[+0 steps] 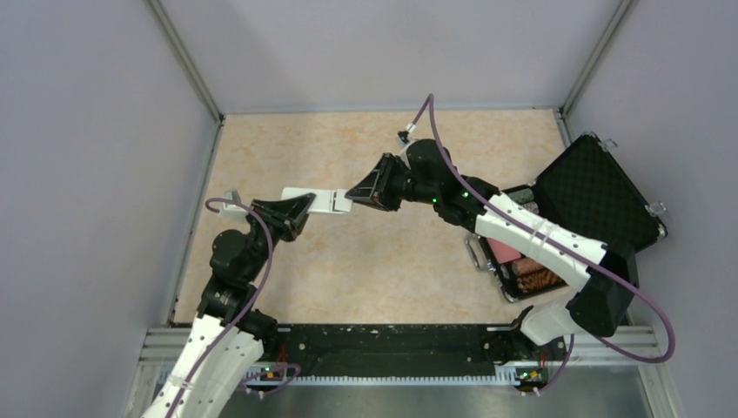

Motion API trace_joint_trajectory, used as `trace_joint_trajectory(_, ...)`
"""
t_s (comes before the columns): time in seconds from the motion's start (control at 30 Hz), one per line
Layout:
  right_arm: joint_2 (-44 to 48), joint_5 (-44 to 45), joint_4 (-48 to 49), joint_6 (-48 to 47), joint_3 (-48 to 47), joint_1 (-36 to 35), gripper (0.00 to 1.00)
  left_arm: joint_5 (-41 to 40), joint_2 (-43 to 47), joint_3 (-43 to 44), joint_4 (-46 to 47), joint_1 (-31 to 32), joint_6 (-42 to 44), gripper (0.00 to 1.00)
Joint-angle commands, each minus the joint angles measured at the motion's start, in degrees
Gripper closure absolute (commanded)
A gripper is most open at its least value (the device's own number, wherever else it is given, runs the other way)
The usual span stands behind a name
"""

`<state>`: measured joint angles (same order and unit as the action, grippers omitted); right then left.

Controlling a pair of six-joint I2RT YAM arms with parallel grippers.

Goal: Load the batteries into the remote control

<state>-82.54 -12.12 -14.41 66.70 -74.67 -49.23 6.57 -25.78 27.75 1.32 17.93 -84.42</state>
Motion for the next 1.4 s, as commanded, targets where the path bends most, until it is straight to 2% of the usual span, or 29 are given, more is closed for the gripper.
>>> trace_joint_trajectory(0.0,-0.7,-1.5,-1.7,-2.2,0.3,-0.2,0.77,0.4,0.0,2.6,10.9,-0.1,-2.6,1.00)
trace_joint_trajectory(0.5,-1.7,-2.1,-1.4,-7.5,-1.3,-1.2,0.74,1.3,-0.5,3.2,11.0,-0.1,-2.1,1.00)
trace_joint_trajectory(0.73,-2.0,-8.6,-0.6,-13.6,-2.0,1.1,0.73,1.4,0.6,3.5,8.3,-0.1,-1.0,1.00)
trace_joint_trajectory(1.03,-3.1,-18.7,-1.6,-20.2,-1.9,4.1,0.82,1.1,1.5,4.3,5.5,-0.1,1.3,1.00)
trace_joint_trajectory(1.37,-3.9,-21.5,1.4,-18.3,-0.7,4.2,0.80,5.5,-1.2,4.9,9.1,-0.1,1.0,1.00)
